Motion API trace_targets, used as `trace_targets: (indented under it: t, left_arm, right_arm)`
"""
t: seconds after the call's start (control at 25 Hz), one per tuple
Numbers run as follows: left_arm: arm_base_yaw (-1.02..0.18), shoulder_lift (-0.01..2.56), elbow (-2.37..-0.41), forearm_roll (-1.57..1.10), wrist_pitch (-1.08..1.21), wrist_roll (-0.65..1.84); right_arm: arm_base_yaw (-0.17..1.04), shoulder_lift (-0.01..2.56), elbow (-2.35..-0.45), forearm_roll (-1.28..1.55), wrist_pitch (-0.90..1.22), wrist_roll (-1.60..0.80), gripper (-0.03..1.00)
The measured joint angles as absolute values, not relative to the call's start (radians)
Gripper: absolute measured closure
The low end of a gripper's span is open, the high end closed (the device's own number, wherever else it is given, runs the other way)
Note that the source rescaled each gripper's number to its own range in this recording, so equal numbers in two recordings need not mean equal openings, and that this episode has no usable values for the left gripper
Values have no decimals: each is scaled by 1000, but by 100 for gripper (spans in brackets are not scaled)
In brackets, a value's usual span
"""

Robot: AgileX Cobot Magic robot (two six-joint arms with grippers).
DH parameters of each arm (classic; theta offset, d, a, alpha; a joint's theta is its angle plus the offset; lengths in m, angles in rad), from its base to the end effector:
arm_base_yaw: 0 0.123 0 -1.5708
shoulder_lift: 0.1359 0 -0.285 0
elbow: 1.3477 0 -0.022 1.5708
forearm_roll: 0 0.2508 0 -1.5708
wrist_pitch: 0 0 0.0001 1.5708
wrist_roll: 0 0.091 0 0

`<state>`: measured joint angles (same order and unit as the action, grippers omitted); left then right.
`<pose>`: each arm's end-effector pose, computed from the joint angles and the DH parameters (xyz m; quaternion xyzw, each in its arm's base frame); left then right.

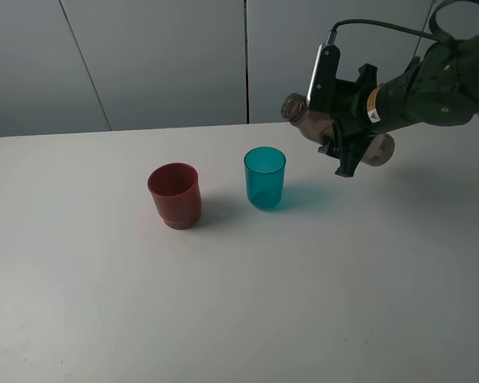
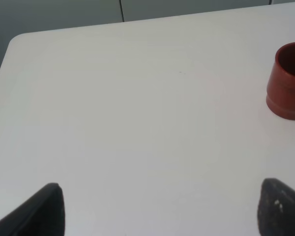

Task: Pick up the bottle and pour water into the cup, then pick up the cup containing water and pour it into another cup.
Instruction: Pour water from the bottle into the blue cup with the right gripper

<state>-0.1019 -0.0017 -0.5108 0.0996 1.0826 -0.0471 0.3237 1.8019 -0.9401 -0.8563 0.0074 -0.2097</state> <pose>-0.0066 0.0087 0.2788 0.0206 0.8544 0.0111 0.5191 0.3430 0.1145 0.1653 -0.5900 0.7095 -0.1422 0.3582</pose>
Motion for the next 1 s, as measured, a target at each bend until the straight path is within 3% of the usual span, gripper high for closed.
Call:
trace_targets:
  t: [1.0]
  left_arm:
    - [-102,-2,-511,100,1083,-47]
  right_arm:
    - [369,1877,-1031,-1327,139,-113,92]
